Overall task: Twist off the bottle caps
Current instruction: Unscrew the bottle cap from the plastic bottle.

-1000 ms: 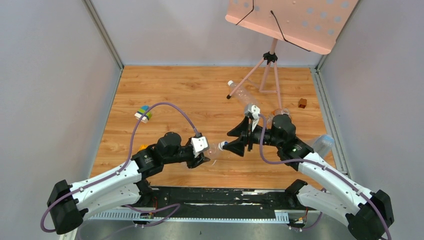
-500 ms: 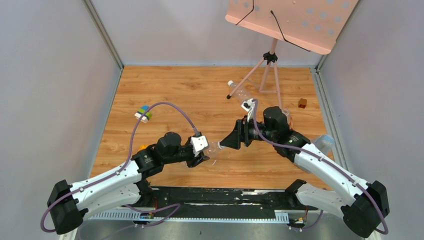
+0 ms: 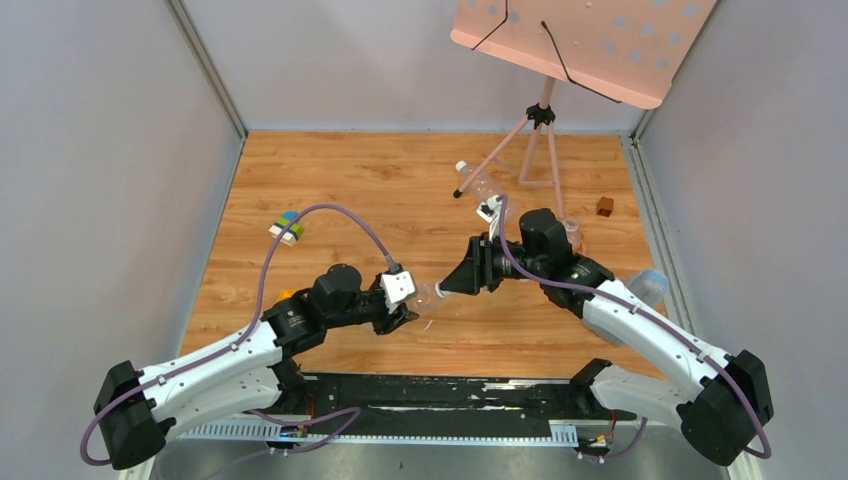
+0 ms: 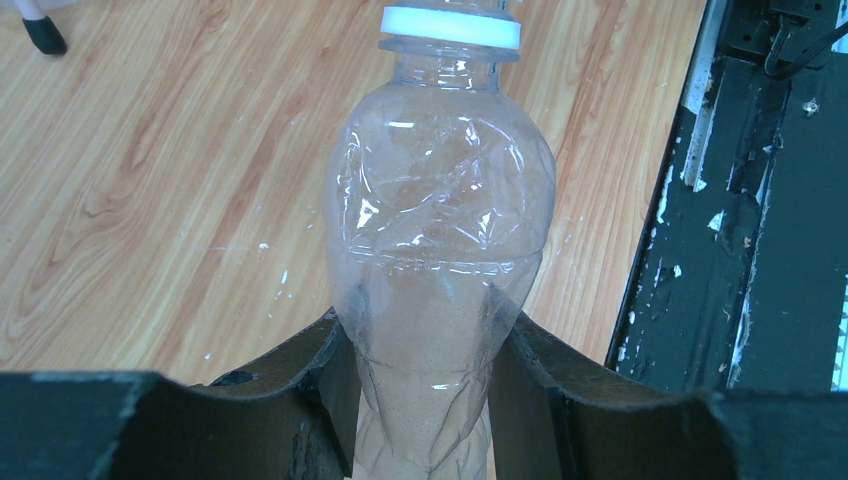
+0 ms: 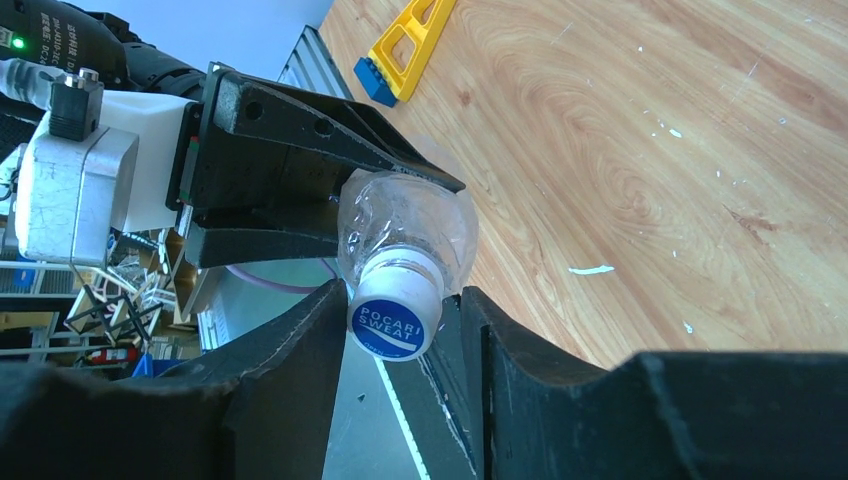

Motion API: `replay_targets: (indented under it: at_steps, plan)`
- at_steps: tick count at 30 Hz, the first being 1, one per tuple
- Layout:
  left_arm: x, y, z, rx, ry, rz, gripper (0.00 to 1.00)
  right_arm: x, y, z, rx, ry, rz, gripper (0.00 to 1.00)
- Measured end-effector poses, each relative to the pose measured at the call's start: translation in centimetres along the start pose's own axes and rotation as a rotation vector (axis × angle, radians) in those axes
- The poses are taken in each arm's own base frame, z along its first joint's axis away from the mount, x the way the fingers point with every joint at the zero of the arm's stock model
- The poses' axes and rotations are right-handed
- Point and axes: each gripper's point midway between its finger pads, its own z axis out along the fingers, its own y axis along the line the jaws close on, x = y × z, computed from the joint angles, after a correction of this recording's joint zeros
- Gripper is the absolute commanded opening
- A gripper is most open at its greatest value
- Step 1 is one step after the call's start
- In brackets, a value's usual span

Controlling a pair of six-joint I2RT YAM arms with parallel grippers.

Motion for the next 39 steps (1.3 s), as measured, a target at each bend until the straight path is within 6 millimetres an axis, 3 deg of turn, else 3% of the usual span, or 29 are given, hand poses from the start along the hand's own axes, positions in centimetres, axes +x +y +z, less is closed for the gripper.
replay_targets:
  at_steps: [3,8,16,27,32,39]
  plan:
    - [-0.2,0.1,-0.1,-0.005,-0.009,0.002,0.15,0.1,0.2,0.0,-0.008,0.009,0.002,0.44]
    - [-0.4,0.2,-0.3,-0.011,-0.014,0.004,0.15,0.2,0.6,-0.1,-0.021,0.017,-0.004,0.3]
    - [-0.5,0.7,-0.4,-0.042,-0.017,-0.001,0.15,-0.4,0.4,-0.1,0.001,-0.005,-0.039,0.17]
    - [-2.8,2.7,-2.1,-0.189,-0.15,-0.033,0.15,-4.5,2.0,0.1,0.02,-0.122,-0.164,0.09]
    - [-0.8,3.9,-3.1,-0.284,-0.113,-0.081,0.15,-7.0,2.4,0.3,-0.008,-0.175,-0.244,0.03]
    - [-1.0,5.0,-4.5,-0.379,-0.139,-0.146,0.14,-8.4,4.2,0.9,-0.119,-0.215,-0.374,0.05]
